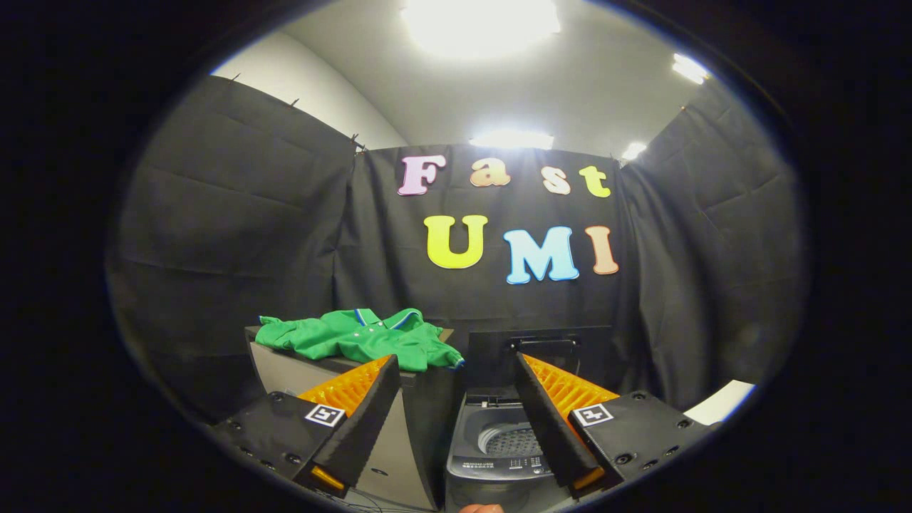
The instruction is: Put the clothes into the washing machine and then close the washing machine lid.
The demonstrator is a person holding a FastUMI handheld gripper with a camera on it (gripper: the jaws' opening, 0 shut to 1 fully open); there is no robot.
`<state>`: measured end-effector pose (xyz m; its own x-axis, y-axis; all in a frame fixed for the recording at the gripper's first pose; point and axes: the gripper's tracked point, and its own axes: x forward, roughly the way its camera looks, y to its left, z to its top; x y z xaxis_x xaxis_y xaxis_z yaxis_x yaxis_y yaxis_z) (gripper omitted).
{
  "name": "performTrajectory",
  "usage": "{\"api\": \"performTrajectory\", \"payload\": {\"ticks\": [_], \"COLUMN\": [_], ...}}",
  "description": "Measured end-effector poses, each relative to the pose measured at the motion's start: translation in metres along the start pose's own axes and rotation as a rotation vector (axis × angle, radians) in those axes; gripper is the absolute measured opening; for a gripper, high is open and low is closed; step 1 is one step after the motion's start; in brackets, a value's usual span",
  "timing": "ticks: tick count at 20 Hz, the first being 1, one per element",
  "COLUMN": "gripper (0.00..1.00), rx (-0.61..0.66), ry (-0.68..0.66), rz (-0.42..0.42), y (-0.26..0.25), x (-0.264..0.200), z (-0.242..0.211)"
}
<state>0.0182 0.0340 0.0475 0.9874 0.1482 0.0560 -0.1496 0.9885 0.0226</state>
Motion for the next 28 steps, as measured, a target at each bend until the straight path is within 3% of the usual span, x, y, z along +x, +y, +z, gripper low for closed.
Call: {"api": "performTrajectory", "payload": {"ticks": [4,12,21,28], "gripper": [1.0,0.98,0.98,0.98], "rx": [0.027,0.135,0.074,0.059], "ry": [0.071,0.2,0.28,0.415], "rz": [0.087,0.107,0.178,0.2], "y": [0.026,0.071,0.139,0.167], "x": [0.024,0.104,0.182,0.216], "z": [0.003,0.051,0.08,0.065]}}
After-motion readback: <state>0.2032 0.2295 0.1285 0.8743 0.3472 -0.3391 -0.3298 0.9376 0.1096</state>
